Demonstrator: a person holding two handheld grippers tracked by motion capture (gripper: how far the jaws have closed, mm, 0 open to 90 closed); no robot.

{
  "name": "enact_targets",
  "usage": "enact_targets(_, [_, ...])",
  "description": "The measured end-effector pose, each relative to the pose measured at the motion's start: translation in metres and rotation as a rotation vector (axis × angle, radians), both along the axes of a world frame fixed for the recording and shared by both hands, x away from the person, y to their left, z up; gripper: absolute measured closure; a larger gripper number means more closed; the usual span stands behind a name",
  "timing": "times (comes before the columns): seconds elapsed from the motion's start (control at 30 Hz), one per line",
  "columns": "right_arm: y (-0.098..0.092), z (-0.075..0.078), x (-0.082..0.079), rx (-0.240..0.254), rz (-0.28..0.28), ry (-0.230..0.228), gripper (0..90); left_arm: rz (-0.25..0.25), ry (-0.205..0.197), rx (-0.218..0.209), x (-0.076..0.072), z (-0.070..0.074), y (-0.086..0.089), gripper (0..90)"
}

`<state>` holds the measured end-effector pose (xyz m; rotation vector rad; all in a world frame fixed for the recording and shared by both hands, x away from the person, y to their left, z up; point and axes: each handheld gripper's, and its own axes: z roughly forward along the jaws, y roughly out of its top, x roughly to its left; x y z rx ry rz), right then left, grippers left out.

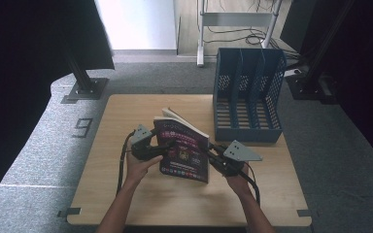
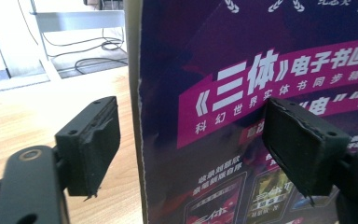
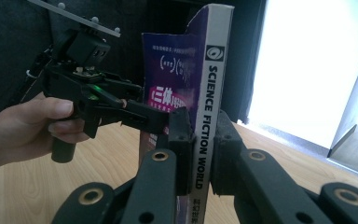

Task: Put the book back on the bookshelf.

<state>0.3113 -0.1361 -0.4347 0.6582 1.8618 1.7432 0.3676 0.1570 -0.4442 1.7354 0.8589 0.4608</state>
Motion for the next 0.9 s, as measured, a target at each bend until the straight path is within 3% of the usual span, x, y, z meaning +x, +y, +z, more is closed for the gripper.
enact_targets(0.17, [0.0,0.0,-0.001,-0.003,0.006,-0.006,80.2,-0.014,-0.009,-0.023,0.002,0.002,0.001,15.0])
enact_targets(0.33, [0.0,0.0,-0.003,-0.011,0.013,-0.021,79.3,-0.068,-0.021,-0.038,0.001,0.005,-0.004,15.6])
enact_targets(0.57, [0.001,0.0,-0.004,-0.029,0.028,-0.036,72.3,-0.069,-0.028,-0.038,0.0,0.005,-0.006,18.5])
enact_targets(0.73, [0.009,0.002,-0.001,-0.076,-0.014,-0.039,67.0,-0.078,-0.024,-0.039,0.001,0.005,-0.007,20.0])
enact_targets(0.9, [0.019,0.005,0.005,-0.115,-0.053,-0.027,72.0,-0.081,-0.022,-0.041,0.001,0.007,-0.005,20.5])
